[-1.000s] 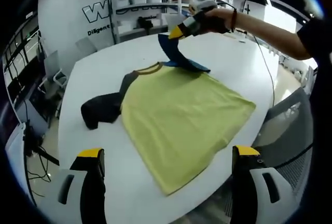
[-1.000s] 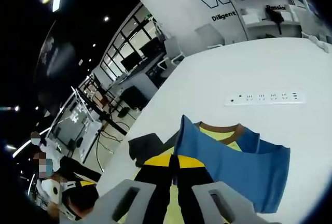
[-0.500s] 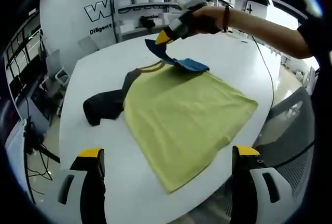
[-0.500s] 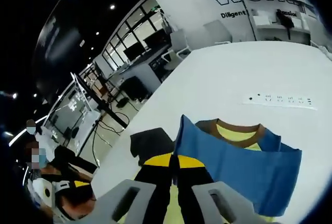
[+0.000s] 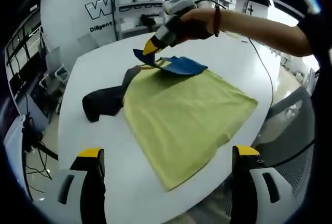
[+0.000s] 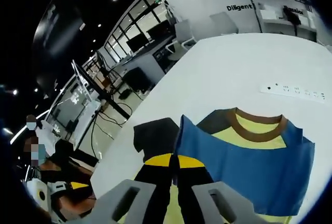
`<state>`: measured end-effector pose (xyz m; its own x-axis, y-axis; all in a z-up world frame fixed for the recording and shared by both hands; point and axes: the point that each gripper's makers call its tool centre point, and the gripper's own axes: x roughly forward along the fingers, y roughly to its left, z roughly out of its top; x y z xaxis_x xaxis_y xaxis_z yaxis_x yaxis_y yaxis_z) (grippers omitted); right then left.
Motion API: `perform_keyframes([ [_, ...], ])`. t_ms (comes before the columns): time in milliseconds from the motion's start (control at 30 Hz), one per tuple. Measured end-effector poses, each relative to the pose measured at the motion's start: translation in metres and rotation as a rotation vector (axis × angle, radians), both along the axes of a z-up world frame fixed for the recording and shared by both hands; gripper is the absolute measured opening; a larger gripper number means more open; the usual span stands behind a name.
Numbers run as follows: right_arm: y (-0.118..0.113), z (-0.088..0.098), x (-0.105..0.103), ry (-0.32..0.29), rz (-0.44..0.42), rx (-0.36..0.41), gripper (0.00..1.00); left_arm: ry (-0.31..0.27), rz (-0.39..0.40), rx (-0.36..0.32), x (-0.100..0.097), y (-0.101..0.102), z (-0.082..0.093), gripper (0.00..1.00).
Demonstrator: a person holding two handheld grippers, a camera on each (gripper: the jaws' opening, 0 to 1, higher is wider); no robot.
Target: Fold the garment on the visible template until the final outline fits inside the template.
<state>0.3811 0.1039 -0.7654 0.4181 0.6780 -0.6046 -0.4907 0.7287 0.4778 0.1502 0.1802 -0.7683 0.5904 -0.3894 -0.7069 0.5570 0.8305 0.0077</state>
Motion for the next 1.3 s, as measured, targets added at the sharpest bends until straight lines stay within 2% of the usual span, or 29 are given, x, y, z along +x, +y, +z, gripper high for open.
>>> perform_keyframes([
  [200, 0.012, -0.019, -0.005, 0.023, 0.039, -0.025, 0.0, 0.001, 0.013, 0.005, -0.002, 0.005, 0.0, 0.99],
  [533, 0.025, -0.054, -0.004, 0.025, 0.08, -0.067, 0.0, -0.007, 0.02, 0.005, -0.001, 0.009, 0.003, 0.99],
  [600, 0.024, -0.063, -0.003, 0.02, 0.08, -0.097, 0.0, -0.019, 0.015, 0.012, 0.002, 0.009, 0.003, 0.99],
  [733, 0.031, -0.074, -0.008, 0.038, 0.108, -0.087, 0.0, -0.016, 0.01, 0.016, 0.003, 0.009, 0.003, 0.99],
  [967, 0.036, -0.086, -0.013, 0.077, 0.118, -0.078, 0.0, -0.014, 0.015, 0.01, 0.002, 0.011, 0.001, 0.99],
  [1000, 0.037, -0.085, -0.012, 0.08, 0.09, -0.063, 0.0, -0.015, 0.016, 0.011, 0.002, 0.011, 0.001, 0.99],
  [1100, 0.042, -0.077, -0.013, 0.063, 0.1, -0.025, 0.0, -0.009, 0.021, 0.006, 0.0, 0.012, 0.0, 0.99],
  [1133, 0.044, -0.073, -0.014, 0.049, 0.108, -0.009, 0.03, -0.009, 0.021, 0.007, -0.001, 0.012, 0.0, 0.99],
  [1267, 0.043, -0.059, -0.01, -0.005, 0.1, 0.011, 0.3, -0.01, 0.027, 0.012, 0.0, 0.015, 0.002, 0.99],
  [1300, 0.041, -0.055, -0.009, -0.02, 0.095, 0.015, 0.34, -0.013, 0.031, 0.012, 0.001, 0.017, 0.003, 0.99],
])
